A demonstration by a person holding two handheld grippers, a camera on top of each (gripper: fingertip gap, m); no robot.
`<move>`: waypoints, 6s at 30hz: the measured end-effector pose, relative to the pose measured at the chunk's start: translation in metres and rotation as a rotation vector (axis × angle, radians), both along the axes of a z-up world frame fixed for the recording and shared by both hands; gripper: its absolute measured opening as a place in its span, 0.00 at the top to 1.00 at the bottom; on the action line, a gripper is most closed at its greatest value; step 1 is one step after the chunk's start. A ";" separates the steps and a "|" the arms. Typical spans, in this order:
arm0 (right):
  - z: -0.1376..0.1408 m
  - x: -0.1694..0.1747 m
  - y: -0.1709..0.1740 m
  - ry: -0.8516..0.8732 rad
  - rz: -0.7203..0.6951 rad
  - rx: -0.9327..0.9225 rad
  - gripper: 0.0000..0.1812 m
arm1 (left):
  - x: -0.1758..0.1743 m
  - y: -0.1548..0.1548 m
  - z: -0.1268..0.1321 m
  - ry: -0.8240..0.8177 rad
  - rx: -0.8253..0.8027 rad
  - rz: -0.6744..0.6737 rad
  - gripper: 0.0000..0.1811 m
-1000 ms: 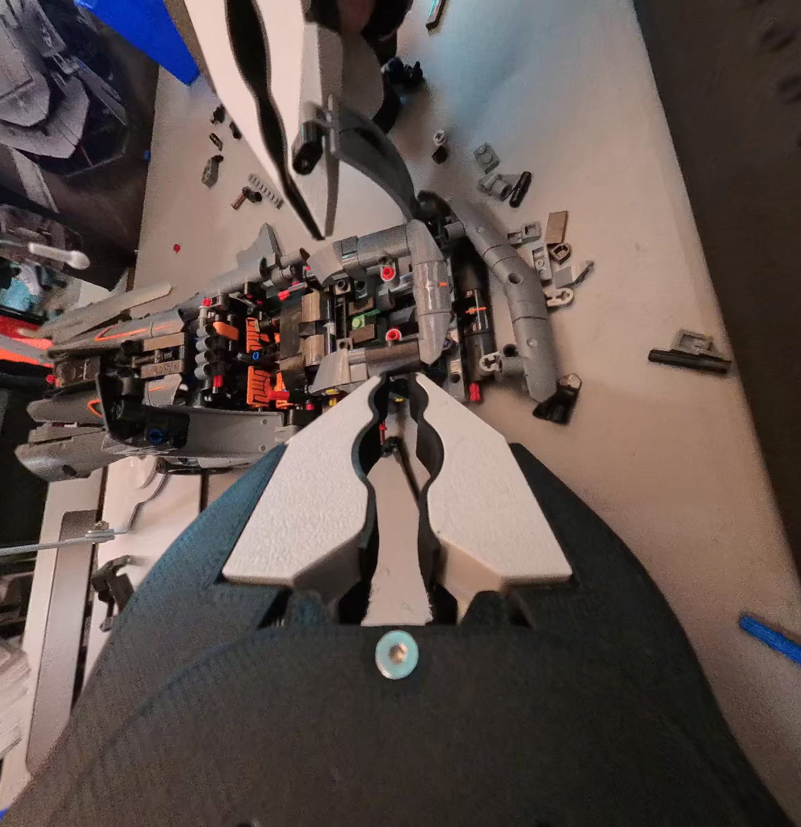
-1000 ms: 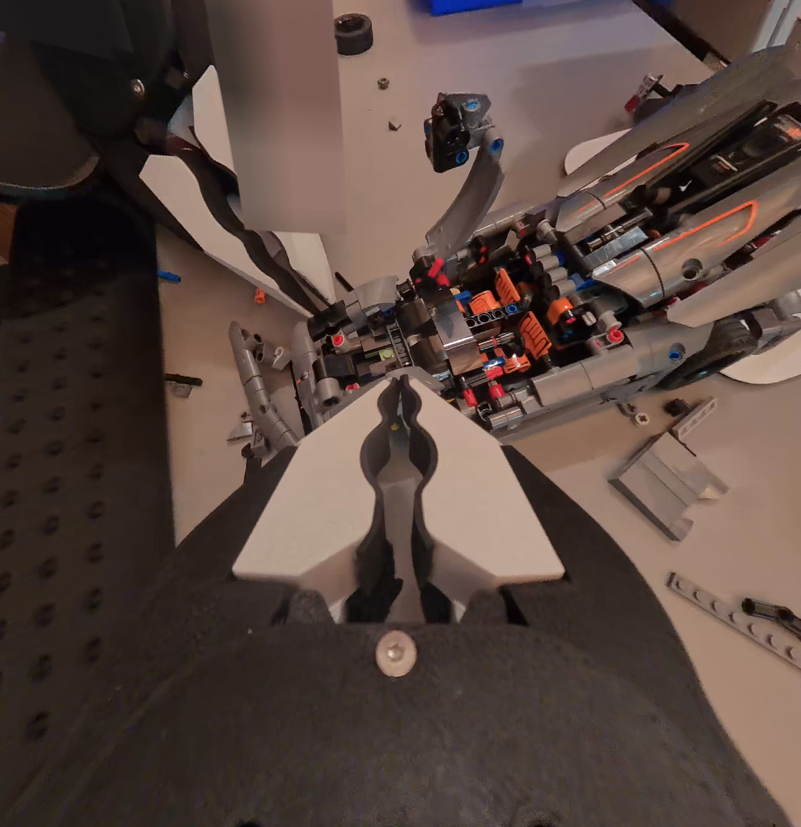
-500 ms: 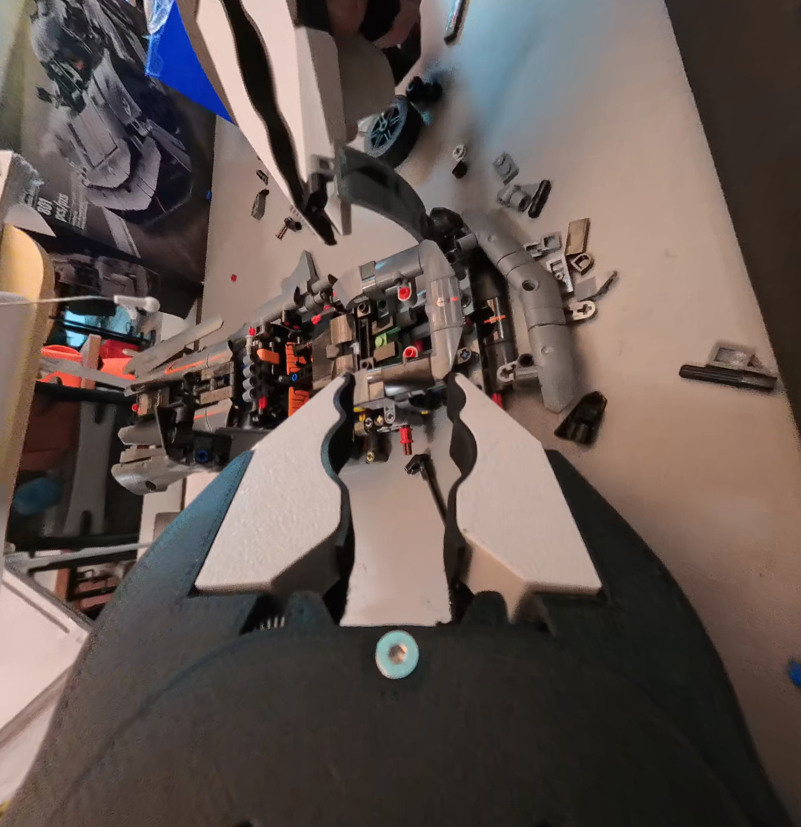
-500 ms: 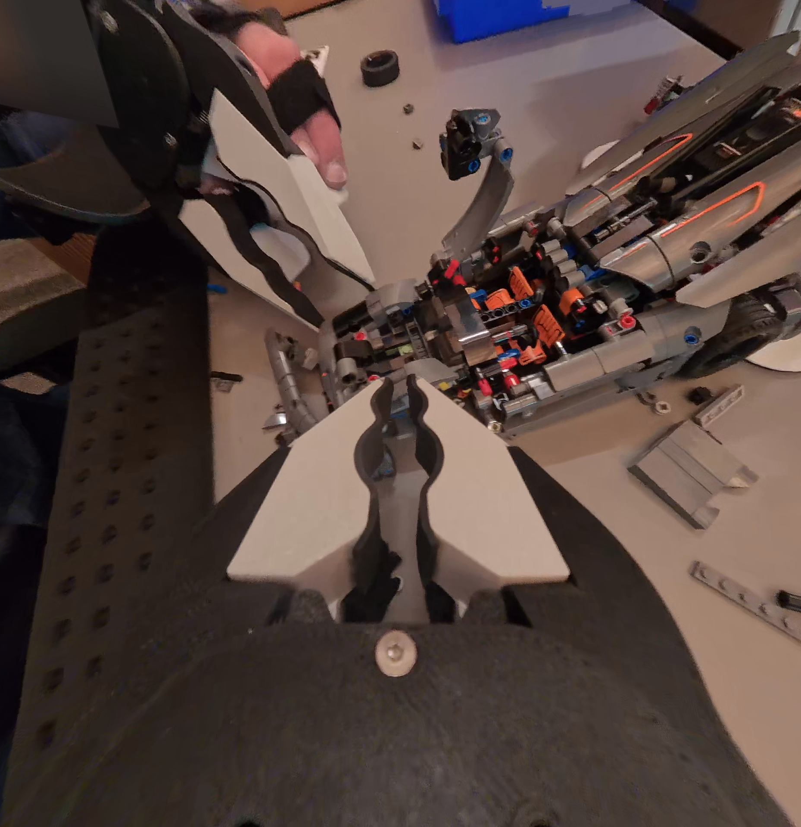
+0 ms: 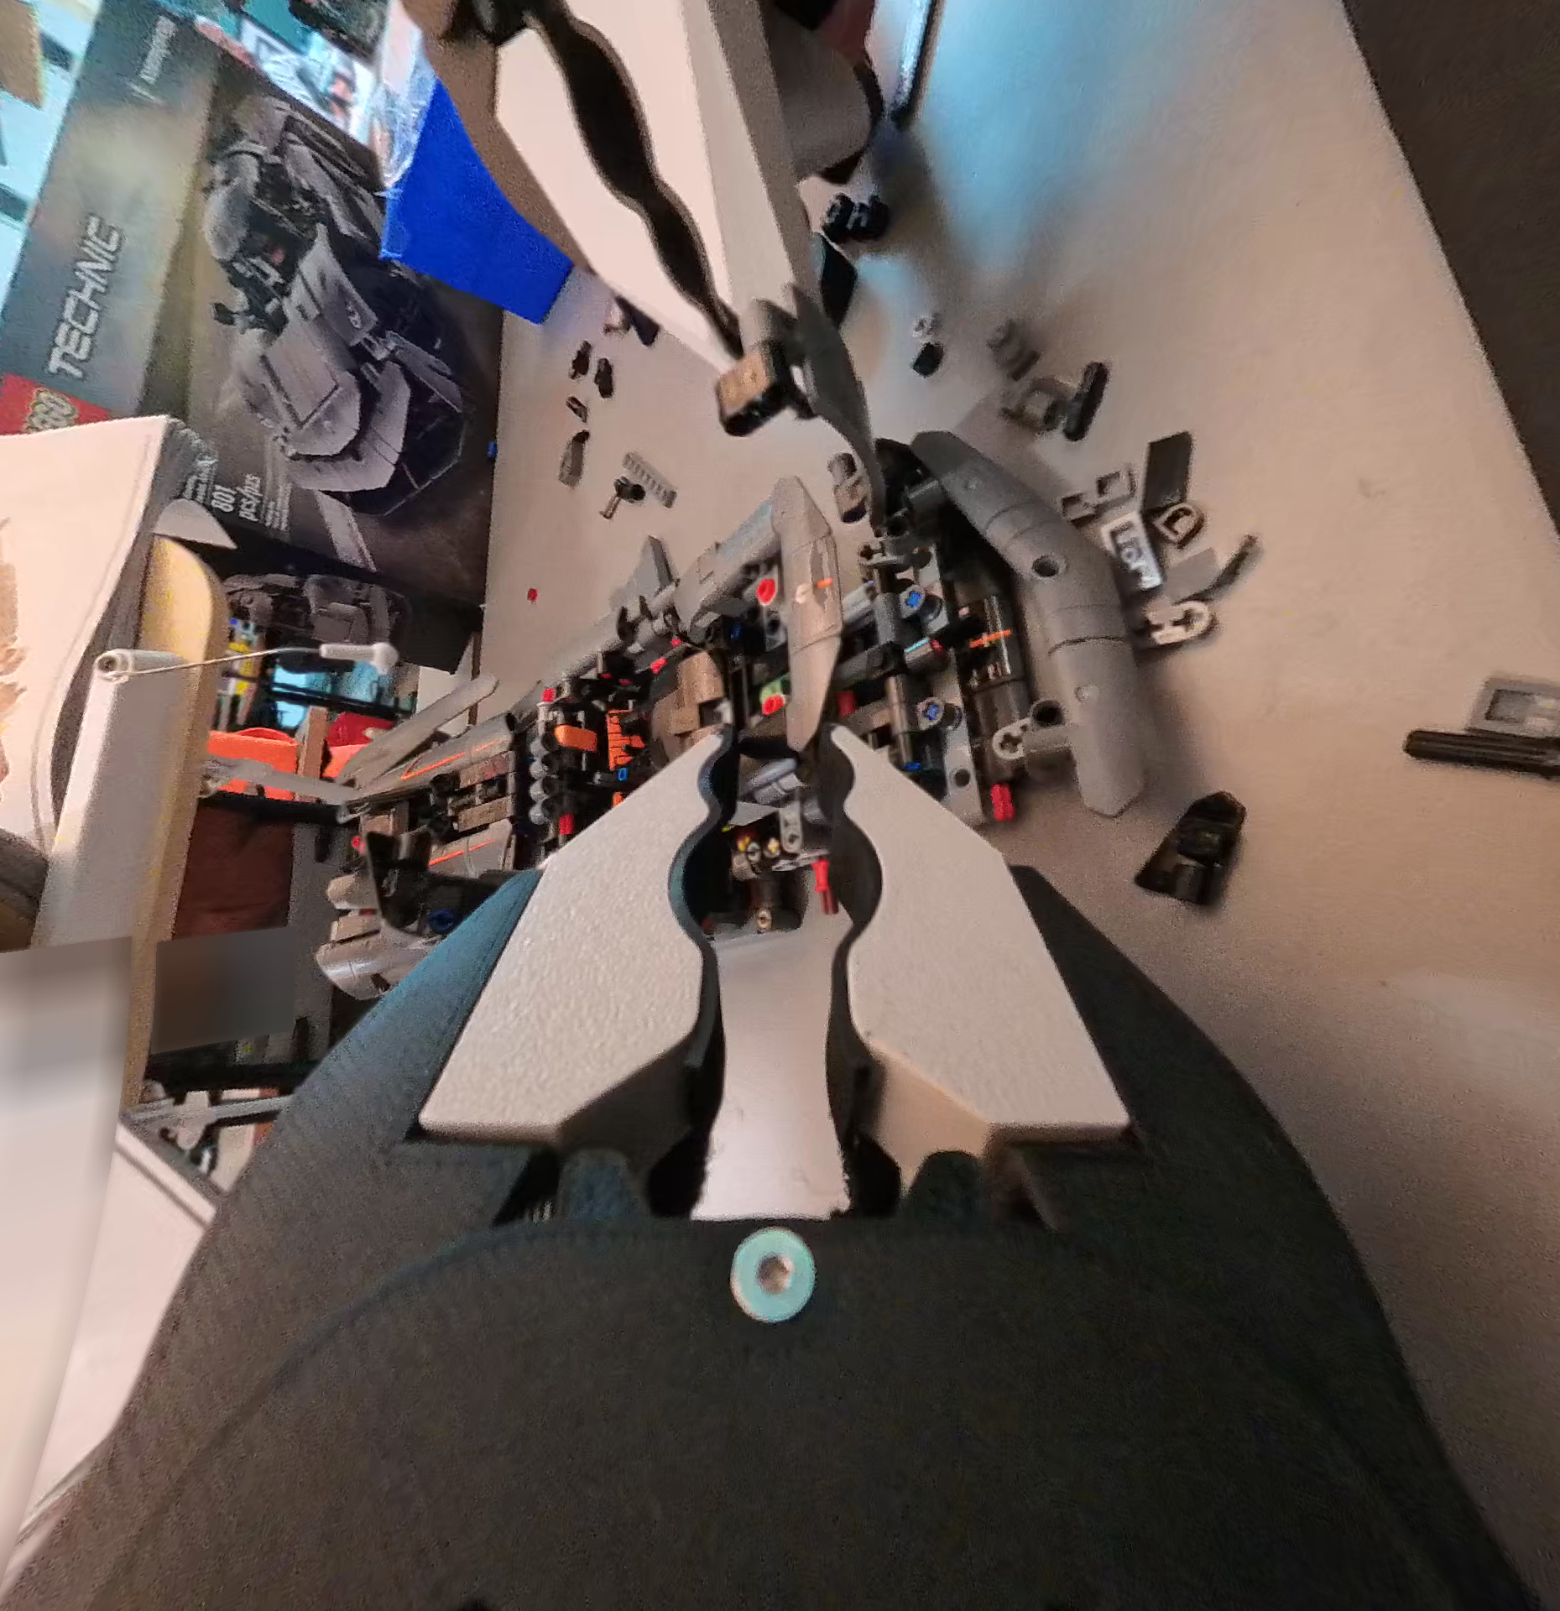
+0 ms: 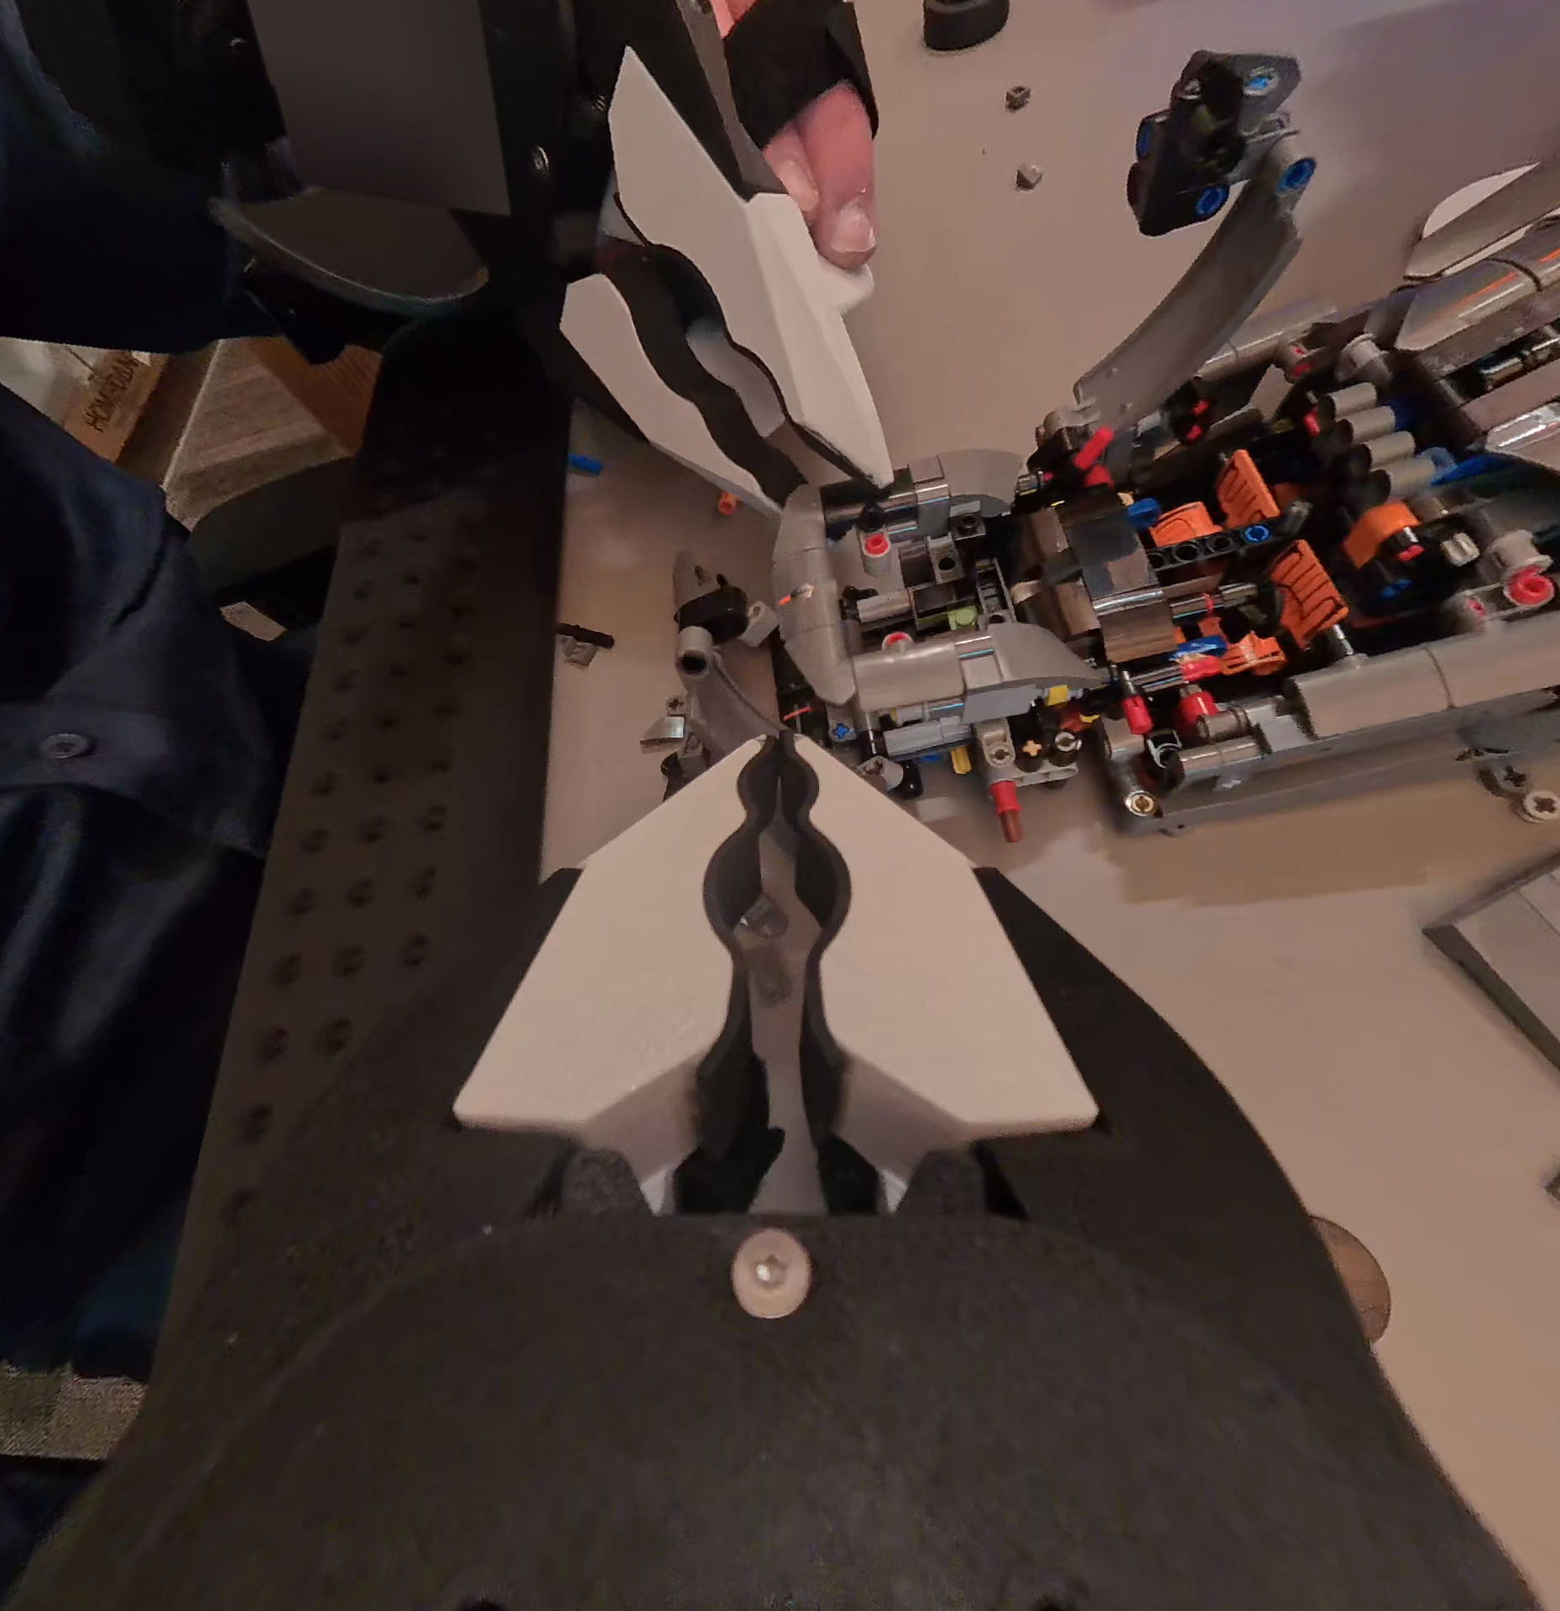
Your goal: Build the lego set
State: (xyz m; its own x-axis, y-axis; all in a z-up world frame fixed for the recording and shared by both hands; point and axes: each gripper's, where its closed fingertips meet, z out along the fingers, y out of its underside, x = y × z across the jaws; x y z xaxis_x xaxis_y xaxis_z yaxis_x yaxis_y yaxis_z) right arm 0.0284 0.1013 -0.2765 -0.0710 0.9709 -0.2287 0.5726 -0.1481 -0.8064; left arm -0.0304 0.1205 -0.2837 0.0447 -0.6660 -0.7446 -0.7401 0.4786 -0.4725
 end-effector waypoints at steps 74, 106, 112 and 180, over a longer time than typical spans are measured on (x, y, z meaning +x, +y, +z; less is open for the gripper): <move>-0.004 0.011 0.081 0.060 -0.358 -0.433 0.87 | -0.022 0.022 0.017 -0.170 -0.274 0.056 0.86; -0.019 0.019 0.061 -0.065 -0.311 -0.191 0.90 | -0.037 0.020 -0.047 0.053 -0.410 0.113 0.99; -0.022 0.022 0.059 -0.088 -0.304 -0.185 0.91 | -0.040 0.025 -0.047 0.049 -0.411 0.139 0.99; -0.058 -0.004 0.067 -0.217 -0.290 0.204 0.78 | -0.045 0.018 -0.050 0.002 -0.609 0.169 0.92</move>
State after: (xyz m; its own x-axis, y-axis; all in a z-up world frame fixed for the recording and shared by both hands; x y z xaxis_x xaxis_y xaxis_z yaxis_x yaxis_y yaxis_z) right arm 0.0245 0.1678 -0.3348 0.2406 0.9706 -0.0091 0.6903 -0.1777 -0.7014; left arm -0.0758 0.1389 -0.3338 0.1855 -0.9543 -0.2344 -0.7830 0.0006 -0.6220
